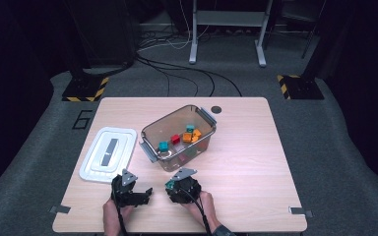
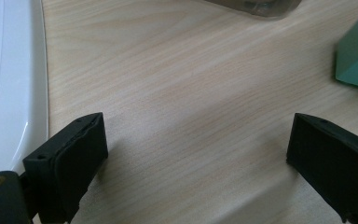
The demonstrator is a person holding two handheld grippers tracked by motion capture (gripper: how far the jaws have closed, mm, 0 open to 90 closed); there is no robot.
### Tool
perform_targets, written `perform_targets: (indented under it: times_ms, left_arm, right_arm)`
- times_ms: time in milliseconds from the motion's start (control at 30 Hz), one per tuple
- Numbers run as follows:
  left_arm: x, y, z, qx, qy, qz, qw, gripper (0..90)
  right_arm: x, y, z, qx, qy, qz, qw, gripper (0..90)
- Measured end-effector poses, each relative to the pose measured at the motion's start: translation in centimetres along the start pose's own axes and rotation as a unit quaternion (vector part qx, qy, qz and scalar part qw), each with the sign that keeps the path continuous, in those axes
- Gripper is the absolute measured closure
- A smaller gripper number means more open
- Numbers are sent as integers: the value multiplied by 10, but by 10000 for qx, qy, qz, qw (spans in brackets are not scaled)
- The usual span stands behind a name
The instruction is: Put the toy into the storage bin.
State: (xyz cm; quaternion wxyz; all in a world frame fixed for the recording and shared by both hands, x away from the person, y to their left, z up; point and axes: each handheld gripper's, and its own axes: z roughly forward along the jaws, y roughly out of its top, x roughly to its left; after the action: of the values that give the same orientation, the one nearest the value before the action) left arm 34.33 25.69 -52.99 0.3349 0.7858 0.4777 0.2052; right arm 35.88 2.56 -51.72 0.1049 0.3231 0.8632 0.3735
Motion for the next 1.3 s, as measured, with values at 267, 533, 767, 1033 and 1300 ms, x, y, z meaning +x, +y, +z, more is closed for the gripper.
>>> perform_targets:
  times_ms: [267,533,767,1033,1300]
  left_arm:
    - [0,0,0,-1,-1,-3,10000,47]
    - [0,0,0,3,9,8,10000,47]
    - [0,0,0,6,9,9,10000,47]
    - [0,0,0,-6,3,-6,10000,46]
    - [0,0,0,2,3,1,10000,46]
  right_arm:
    - [-5,-3,-5,-30,-57,92,9999,581]
    - [-20,-4,-23,-259,-268,138,9992,582]
    - [-36,-7,-36,-366,-482,303,9977,582]
    - [-50,-11,-46,-401,-664,393,9962,582]
    - [-67,-14,-58,-459,-903,514,9935,582]
